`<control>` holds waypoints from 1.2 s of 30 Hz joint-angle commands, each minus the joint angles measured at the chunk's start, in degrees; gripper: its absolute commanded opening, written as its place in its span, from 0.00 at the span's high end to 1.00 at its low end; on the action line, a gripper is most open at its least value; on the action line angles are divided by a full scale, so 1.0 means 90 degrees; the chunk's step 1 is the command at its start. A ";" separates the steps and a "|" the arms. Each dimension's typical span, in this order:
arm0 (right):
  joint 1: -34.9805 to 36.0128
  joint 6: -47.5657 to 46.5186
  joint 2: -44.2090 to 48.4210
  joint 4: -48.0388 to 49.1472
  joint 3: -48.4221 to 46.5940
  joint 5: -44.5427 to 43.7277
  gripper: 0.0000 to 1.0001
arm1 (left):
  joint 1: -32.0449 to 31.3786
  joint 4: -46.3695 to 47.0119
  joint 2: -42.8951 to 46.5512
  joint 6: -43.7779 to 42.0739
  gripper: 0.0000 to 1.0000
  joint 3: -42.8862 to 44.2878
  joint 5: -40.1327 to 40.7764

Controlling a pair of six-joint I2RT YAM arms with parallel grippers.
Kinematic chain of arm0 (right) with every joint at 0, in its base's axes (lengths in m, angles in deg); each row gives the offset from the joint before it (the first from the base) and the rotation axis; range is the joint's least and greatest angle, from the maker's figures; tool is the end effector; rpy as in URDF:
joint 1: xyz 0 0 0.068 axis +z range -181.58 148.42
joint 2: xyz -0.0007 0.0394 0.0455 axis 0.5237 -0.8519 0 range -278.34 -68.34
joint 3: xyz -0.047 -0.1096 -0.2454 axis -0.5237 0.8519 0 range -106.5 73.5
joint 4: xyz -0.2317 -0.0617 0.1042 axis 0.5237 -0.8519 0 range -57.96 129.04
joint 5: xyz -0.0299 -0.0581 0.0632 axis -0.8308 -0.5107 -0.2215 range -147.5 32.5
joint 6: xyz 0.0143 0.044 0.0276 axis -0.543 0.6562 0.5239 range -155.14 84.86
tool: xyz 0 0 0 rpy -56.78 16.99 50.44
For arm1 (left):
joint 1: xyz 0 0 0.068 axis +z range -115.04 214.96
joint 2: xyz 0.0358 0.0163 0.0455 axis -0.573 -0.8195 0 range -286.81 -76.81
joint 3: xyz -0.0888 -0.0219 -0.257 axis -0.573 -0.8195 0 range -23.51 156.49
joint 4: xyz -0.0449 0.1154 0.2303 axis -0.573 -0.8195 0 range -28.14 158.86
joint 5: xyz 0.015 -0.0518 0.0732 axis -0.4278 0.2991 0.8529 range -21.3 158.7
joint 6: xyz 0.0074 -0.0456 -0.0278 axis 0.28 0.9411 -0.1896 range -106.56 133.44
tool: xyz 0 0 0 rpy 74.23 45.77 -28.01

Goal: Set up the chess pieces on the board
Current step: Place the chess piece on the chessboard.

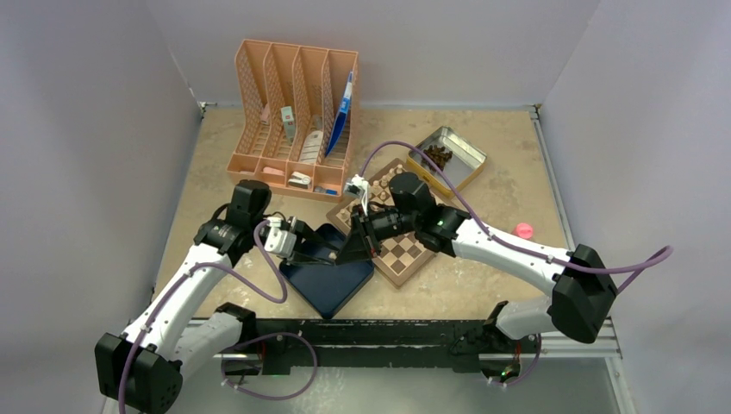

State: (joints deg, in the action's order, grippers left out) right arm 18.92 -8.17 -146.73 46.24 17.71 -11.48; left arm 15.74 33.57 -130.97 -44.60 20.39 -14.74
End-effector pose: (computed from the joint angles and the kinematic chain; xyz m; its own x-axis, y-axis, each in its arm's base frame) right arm 0.1782 0.2566 0.3072 -0.5936 -0.2252 -0.7726 -0.7943 0.0095 0.6075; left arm 0.1507 -0.0899 0.2871 0.2325 0.0215 -0.9723 0.9395 -0.2636 0.2188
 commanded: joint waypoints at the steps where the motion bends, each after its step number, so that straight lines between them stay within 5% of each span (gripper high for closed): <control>1: -0.0006 -0.0071 0.0146 0.0217 -0.0119 0.0131 0.82 | -0.0032 0.0063 -0.0026 -0.0048 0.71 0.0257 -0.0148; 5: -0.0004 -0.0079 0.0141 0.0206 -0.0129 0.0141 0.82 | -0.0025 0.0063 -0.0045 -0.0012 0.89 0.0252 -0.0161; 12: -0.0029 0.0192 0.0445 0.0310 -0.0044 -0.0460 0.72 | -0.0032 0.0633 0.0187 0.0727 0.95 0.0177 0.0329; 26: -0.0059 0.2454 0.1390 0.2194 0.0873 -0.2367 0.61 | -0.0032 0.6052 0.1811 0.5927 1.00 -0.1293 0.2121; 36: -0.0056 0.3325 0.1256 0.3533 0.1199 -0.2099 0.64 | -0.0031 0.7595 0.2214 0.7186 1.00 -0.1920 0.2969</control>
State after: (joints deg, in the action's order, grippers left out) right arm 18.59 17.94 -135.45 69.21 28.79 -31.04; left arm 15.70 93.63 -110.88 14.30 3.62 8.13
